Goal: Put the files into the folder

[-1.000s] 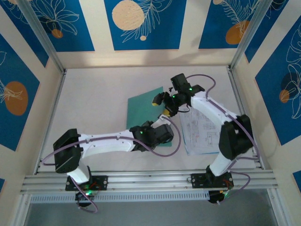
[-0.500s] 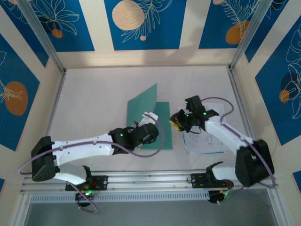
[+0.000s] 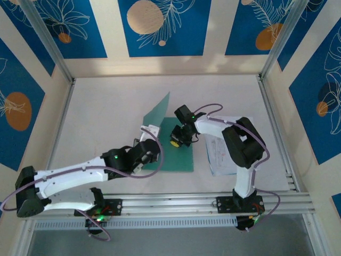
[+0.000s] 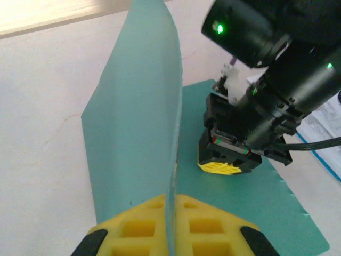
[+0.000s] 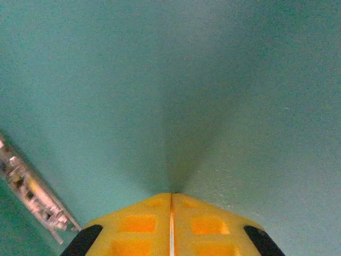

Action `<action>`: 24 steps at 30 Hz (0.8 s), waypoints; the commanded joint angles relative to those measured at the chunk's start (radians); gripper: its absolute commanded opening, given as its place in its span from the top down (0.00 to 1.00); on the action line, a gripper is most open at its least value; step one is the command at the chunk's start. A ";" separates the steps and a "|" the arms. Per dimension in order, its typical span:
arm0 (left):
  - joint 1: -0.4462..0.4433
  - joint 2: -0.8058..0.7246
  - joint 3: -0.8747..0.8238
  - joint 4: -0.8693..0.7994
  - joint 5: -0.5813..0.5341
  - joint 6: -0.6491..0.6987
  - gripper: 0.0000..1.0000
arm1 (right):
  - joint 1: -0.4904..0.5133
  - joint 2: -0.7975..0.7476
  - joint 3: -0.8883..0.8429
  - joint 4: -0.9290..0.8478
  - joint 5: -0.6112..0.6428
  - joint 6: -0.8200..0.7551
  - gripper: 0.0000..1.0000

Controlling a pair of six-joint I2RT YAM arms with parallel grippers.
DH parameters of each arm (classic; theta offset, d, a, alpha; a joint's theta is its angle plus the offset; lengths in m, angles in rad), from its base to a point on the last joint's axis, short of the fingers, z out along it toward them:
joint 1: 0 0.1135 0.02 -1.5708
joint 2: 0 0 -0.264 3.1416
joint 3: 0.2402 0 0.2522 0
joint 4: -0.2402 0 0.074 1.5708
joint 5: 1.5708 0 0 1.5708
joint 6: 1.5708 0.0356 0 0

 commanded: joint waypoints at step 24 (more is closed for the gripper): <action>0.025 -0.476 -0.185 -0.846 -0.174 -0.931 0.63 | -0.049 0.048 0.001 -0.158 0.010 -0.016 0.94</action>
